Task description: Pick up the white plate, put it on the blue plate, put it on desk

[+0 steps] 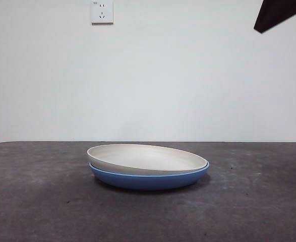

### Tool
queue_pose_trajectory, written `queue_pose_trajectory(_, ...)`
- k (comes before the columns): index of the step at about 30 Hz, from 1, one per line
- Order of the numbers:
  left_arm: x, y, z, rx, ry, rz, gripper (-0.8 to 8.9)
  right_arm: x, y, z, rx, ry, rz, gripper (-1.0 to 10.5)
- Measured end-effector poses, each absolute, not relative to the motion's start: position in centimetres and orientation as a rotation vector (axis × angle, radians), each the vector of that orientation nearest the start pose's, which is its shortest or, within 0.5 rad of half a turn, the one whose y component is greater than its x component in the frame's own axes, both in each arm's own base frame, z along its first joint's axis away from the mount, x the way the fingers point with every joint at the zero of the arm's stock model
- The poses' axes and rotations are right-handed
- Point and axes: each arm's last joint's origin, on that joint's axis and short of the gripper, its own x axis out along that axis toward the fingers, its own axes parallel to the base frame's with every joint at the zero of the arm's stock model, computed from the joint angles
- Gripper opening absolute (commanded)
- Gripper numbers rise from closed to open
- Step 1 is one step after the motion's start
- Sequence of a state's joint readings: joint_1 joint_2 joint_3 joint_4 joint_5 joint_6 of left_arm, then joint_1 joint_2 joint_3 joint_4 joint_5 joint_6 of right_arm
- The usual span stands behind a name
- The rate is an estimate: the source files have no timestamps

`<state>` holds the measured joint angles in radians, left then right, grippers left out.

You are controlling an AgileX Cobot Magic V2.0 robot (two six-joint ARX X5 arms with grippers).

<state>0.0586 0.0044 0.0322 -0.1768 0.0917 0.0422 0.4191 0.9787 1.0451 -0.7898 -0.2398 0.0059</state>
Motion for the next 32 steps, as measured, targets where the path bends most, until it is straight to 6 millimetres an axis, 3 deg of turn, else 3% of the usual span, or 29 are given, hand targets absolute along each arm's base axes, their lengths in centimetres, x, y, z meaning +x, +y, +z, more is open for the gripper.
queue_pose_trajectory(6,9.5,0.3,15.7,0.031,0.148,-0.037,0.15,15.6,4.2,34.3,-0.006,0.355,0.512,0.1)
queue_pose_trajectory(9,9.5,0.3,15.7,0.031,0.148,-0.037,0.14,14.3,2.1,33.0,0.003,0.229,0.393,0.1)
queue_pose_trajectory(13,9.5,0.3,15.7,0.031,0.148,-0.037,0.14,12.6,0.1,29.8,0.000,0.123,0.248,0.1)
queue_pose_trajectory(23,9.5,0.3,15.7,0.031,0.148,-0.036,0.14,10.2,-0.7,22.1,-0.035,-0.029,0.120,0.1)
queue_pose_trajectory(32,9.5,0.3,15.7,0.031,0.148,-0.037,0.14,9.8,-0.7,18.3,-0.032,-0.015,0.111,0.1)
